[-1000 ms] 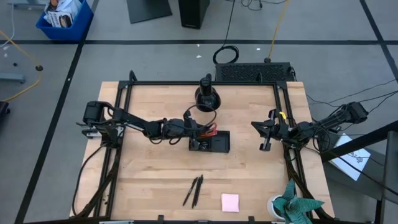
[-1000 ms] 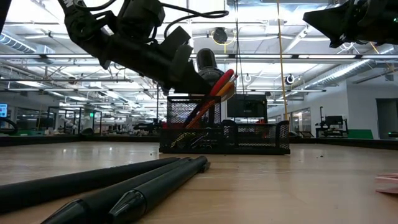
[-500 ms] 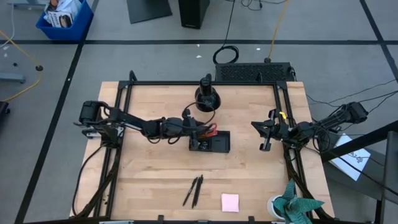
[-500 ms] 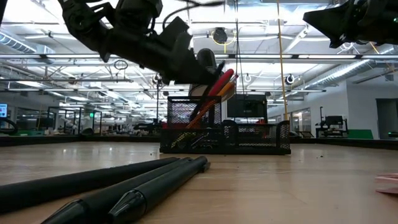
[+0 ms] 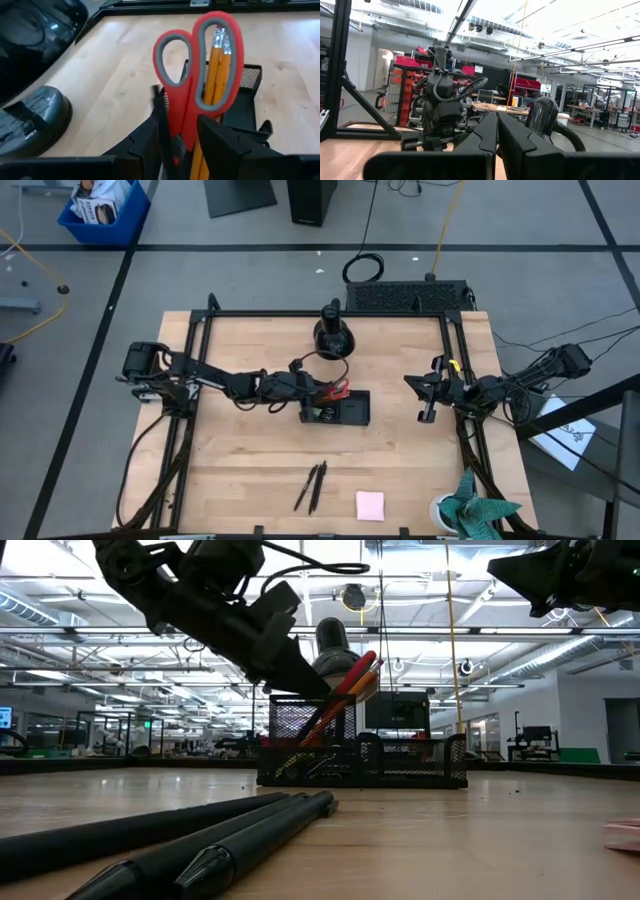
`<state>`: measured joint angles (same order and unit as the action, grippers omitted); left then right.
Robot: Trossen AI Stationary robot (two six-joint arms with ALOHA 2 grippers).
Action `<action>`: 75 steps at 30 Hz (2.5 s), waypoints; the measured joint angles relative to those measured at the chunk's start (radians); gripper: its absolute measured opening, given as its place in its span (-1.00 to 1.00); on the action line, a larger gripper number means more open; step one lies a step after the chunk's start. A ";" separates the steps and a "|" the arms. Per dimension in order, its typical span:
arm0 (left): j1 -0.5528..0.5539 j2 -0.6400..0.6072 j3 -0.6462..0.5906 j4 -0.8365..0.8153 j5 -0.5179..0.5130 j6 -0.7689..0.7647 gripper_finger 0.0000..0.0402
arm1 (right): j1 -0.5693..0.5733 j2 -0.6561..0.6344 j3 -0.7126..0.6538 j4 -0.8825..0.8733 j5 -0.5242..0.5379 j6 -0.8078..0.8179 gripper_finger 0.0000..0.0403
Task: Pick and place office supplies into organizer
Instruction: Put the black pen into the black desk organizer
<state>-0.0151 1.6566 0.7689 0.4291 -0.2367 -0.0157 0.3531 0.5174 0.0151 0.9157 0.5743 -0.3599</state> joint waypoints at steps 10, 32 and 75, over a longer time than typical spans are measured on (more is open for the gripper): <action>-0.038 -0.021 0.029 0.014 -0.045 -0.043 -0.29 | 0.000 0.000 0.000 0.000 0.000 0.000 -0.96; -0.535 0.314 0.697 -1.000 0.024 -1.039 -0.29 | 0.000 0.000 0.000 -0.014 -0.001 0.041 -0.96; -0.483 0.497 0.704 -1.061 0.129 -1.170 -0.29 | 0.000 0.000 0.000 -0.028 0.001 0.045 -0.96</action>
<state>-0.4976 2.1537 1.4727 -0.6316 -0.1079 -1.1853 0.3534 0.5175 0.0154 0.8878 0.5754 -0.3153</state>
